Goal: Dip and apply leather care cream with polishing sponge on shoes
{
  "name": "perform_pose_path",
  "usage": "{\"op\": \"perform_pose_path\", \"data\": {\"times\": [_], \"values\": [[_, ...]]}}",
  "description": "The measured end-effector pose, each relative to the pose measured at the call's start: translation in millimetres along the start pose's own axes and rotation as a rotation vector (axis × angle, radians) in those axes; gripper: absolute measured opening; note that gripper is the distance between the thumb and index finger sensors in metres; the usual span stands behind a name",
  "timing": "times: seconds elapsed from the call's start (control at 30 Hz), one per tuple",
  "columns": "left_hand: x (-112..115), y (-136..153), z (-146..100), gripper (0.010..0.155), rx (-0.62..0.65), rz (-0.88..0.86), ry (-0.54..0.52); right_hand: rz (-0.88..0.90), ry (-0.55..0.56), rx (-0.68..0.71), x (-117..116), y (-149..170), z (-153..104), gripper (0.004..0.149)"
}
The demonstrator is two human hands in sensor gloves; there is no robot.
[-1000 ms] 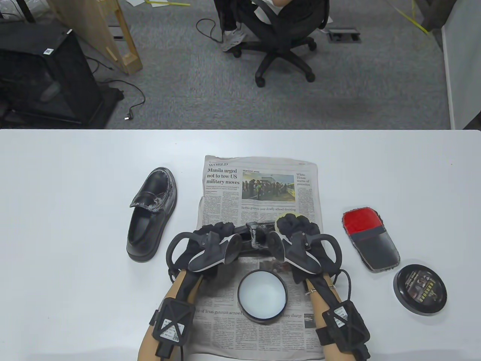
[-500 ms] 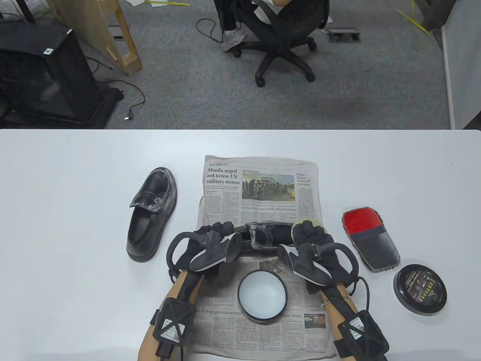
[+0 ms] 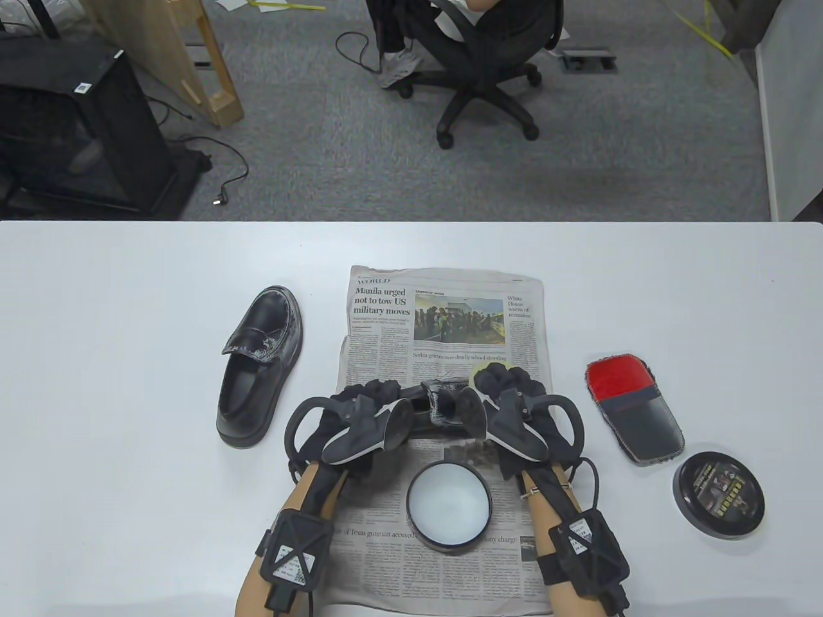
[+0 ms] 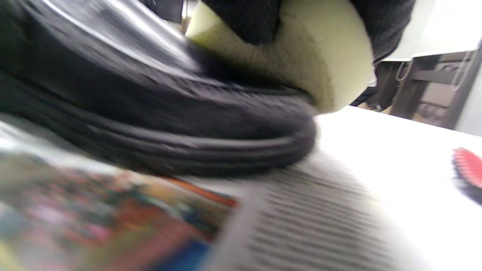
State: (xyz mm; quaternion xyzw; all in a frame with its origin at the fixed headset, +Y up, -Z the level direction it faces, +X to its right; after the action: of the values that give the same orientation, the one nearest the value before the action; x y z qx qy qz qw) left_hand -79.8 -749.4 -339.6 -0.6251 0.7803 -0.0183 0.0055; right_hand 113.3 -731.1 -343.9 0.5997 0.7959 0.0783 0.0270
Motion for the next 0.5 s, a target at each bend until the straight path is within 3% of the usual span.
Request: {"op": "perform_pose_path", "data": {"times": [0.23, 0.5], "values": [[-0.3, 0.3, -0.2, 0.084, -0.015, 0.013, 0.002, -0.033, 0.003, -0.006, -10.5, 27.1, -14.5, 0.044], [0.6, 0.9, -0.3, 0.084, -0.002, 0.000, 0.003, -0.050, 0.095, 0.069, -2.6, 20.1, -38.3, 0.044]]}}
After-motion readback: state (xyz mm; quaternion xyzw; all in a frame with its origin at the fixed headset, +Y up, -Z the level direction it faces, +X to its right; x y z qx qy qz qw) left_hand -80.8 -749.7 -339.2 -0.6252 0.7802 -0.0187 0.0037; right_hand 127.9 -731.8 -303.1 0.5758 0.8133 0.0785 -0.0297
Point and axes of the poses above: the tracker on the back of each hand, its own y axis roughly to the little-finger side, its own z axis roughly from the wrist to the fingertips, x = y × z, the point moved 4 cm from there along z, roughly from the wrist to the fingertips, and after that the axes turned 14 degrees about -x, right-handed, at the moved point
